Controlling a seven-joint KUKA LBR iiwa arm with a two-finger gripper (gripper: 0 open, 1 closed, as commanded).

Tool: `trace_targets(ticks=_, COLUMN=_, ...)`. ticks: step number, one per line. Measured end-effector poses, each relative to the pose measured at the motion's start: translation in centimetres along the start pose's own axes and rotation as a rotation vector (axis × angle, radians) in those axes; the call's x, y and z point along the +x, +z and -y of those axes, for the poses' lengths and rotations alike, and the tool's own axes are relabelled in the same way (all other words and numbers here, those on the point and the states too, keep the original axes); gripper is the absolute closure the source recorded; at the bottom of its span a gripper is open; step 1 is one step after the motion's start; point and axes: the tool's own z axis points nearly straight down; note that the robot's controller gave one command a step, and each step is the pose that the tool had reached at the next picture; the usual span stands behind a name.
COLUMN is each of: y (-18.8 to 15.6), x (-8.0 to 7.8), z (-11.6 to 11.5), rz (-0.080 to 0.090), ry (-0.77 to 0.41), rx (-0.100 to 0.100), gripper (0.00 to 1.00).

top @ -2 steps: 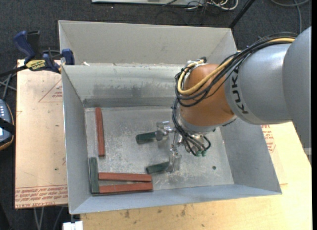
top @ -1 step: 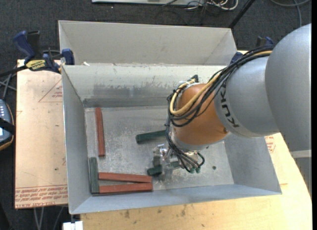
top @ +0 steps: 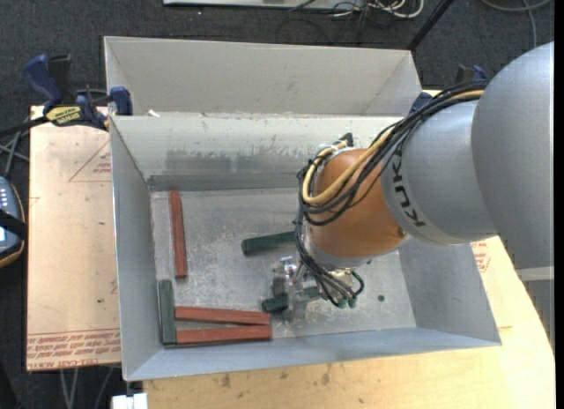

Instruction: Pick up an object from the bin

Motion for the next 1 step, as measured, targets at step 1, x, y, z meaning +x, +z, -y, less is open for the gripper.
trace_targets(ticks=1, y=-20.1, x=-0.23, z=0.77, rz=0.0, ry=-0.067, rx=0.001, gripper=1.0)
